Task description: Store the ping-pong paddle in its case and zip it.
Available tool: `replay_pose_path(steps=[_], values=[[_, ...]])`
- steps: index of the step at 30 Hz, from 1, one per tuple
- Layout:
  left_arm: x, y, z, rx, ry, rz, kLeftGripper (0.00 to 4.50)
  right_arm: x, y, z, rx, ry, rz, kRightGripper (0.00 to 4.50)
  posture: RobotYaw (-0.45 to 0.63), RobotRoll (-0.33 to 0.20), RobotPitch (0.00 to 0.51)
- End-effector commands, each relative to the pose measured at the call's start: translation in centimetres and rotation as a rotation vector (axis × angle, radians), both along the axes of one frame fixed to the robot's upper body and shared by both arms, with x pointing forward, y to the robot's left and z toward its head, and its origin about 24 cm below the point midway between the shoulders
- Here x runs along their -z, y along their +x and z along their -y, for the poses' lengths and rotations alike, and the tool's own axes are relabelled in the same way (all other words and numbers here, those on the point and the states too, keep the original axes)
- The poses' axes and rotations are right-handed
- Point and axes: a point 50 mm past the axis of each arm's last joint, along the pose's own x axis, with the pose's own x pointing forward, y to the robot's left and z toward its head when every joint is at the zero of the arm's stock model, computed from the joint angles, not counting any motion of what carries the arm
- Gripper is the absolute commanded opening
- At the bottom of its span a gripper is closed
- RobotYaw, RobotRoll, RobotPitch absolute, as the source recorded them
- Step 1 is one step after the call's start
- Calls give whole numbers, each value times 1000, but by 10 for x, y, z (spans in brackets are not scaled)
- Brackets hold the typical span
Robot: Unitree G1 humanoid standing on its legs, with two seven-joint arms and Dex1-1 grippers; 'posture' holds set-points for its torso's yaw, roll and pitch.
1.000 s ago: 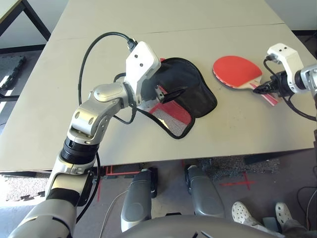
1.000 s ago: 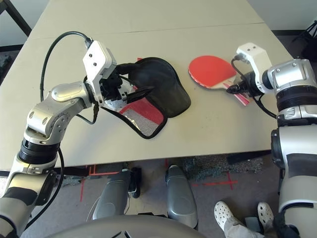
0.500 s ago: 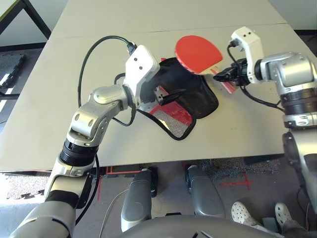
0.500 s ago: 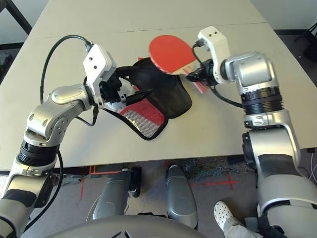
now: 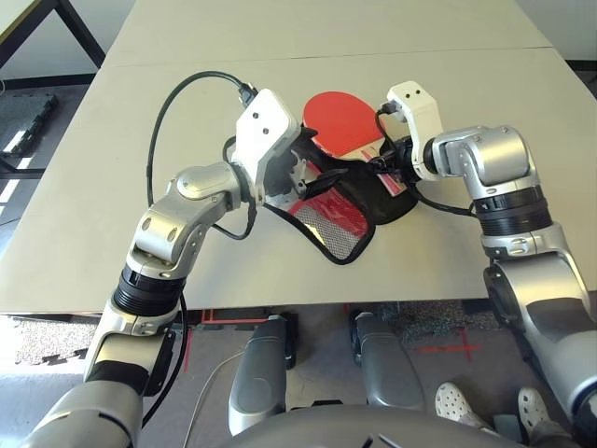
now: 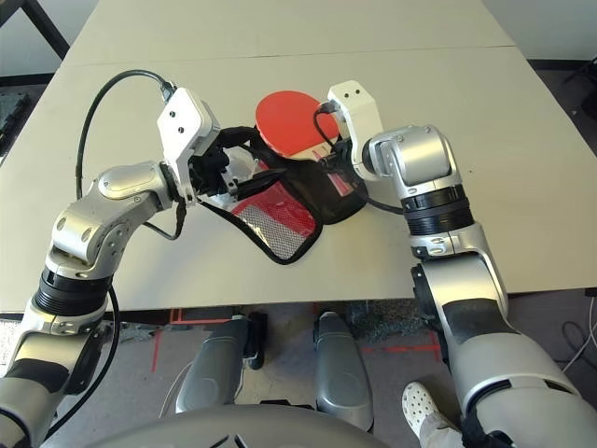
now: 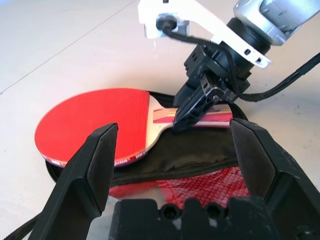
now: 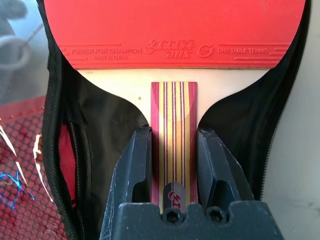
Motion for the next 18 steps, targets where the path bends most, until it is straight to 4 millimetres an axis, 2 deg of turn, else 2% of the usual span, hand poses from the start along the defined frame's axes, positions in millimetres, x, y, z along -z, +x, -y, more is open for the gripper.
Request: replay_pose_path(steps=[1,14,15,18], values=[[4,-4,2,1,11,-6,4500,-2,-4,-3,-14,-6,6,1116,38,0,218],[6,-4,3,-1,14,-8,4500,4,-6,1,31,-20,-21,1116,34,0,217],[6,-4,3,-1,15,-8,4500,5,-7,1,28,-17,-25,1845,34,0,217],[6,-3,2,-2,17,-7,4500,3,-8,1,12,-8,-33,2755,35,0,217]])
